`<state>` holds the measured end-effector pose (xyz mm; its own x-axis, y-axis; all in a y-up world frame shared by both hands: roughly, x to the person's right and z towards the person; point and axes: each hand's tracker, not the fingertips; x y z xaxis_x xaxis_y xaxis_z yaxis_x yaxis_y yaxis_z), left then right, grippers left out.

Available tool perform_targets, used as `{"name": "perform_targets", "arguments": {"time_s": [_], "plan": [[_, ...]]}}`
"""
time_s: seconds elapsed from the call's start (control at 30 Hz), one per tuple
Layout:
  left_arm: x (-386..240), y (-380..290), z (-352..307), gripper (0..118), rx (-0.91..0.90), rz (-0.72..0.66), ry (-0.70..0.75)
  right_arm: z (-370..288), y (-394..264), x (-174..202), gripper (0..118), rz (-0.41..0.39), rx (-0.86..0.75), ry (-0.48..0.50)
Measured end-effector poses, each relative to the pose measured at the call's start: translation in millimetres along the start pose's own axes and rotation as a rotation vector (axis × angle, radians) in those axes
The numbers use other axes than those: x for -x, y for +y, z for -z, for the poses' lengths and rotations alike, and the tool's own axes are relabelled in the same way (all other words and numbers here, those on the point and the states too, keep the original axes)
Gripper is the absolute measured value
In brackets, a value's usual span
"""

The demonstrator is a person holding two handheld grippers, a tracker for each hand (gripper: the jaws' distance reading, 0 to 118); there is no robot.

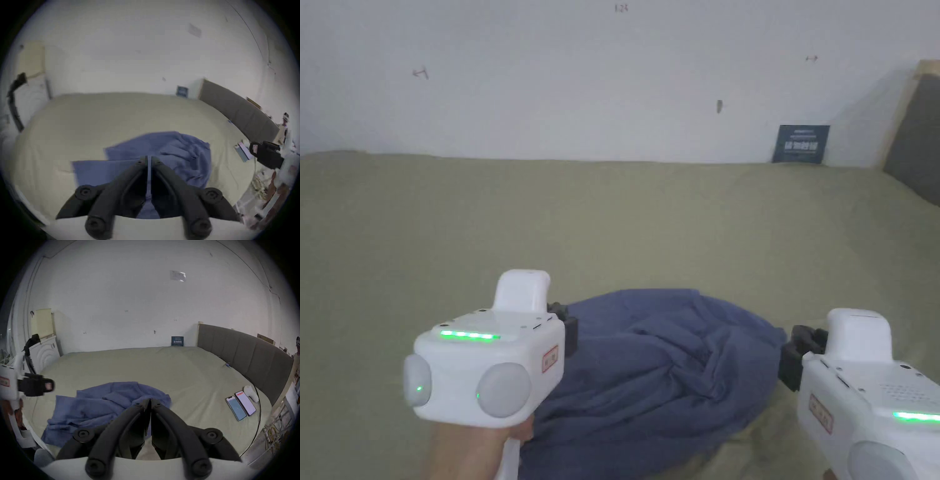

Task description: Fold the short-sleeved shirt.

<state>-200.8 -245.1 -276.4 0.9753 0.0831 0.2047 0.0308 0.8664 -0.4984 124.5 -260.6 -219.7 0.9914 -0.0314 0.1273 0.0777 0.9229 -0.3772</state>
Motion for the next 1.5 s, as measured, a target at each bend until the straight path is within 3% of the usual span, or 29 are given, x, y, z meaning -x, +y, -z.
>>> {"name": "perform_targets", "arguments": {"time_s": [0.2,0.37,0.47,0.57,0.77,0.8,0.87,0.97,1.1,1.13,1.2,1.23,1.3,1.4,1.43,1.5], "plan": [[77.9,-12.6,-77.1,5,-0.047,-0.083,0.220,-7.9,-0.8,36.7,7,-0.010,-0.018,0.068],[107.1,-11.0,-71.7,5,0.009,-0.098,0.264,-1.8,-5.5,62.8,7,-0.047,0.000,0.105],[112.5,-6.0,-49.6,5,0.092,-0.148,0.211,8.5,-9.6,69.4,7,-0.042,0.027,0.116],[111.3,-4.4,-4.8,5,0.177,-0.091,0.196,22.2,-16.2,70.5,7,-0.042,0.062,0.111],[145.0,-11.4,133.2,7,0.445,-0.126,0.180,60.0,-31.5,64.2,7,-0.059,0.145,0.090],[148.2,-12.9,150.2,32,0.463,-0.090,0.196,66.3,-34.4,62.4,7,-0.067,0.162,0.087],[150.8,-16.9,173.0,118,0.564,-0.008,0.216,77.6,-39.8,57.3,7,-0.085,0.188,0.086],[157.2,-31.0,191.3,106,0.551,0.052,0.320,94.3,-49.4,42.9,7,-0.091,0.234,0.072],[152.7,-40.9,201.7,103,0.569,0.057,0.281,111.9,-54.6,13.6,7,-0.066,0.296,0.020],[150.4,-36.7,199.0,92,0.560,0.039,0.236,116.4,-52.4,5.9,7,-0.062,0.297,0.004],[141.6,-33.1,191.3,39,0.544,0.001,0.161,128.4,-43.9,-11.5,7,-0.084,0.291,-0.048],[134.4,-30.3,188.0,0,0.521,0.031,0.174,137.8,-37.4,-19.6,7,-0.097,0.288,-0.068],[130.4,-30.4,190.3,1,0.556,0.031,0.112,160.2,-22.2,-34.9,7,-0.095,0.303,-0.077],[136.5,-34.9,196.0,1,0.562,0.026,0.134,203.2,-5.9,-56.0,8,-0.090,0.408,-0.064],[135.7,-34.7,195.5,1,0.564,0.022,0.130,216.7,-3.3,-62.1,19,-0.089,0.456,-0.068],[132.8,-36.7,196.5,1,0.562,0.021,0.135,243.4,-1.8,-70.7,87,-0.077,0.524,-0.060]]}}
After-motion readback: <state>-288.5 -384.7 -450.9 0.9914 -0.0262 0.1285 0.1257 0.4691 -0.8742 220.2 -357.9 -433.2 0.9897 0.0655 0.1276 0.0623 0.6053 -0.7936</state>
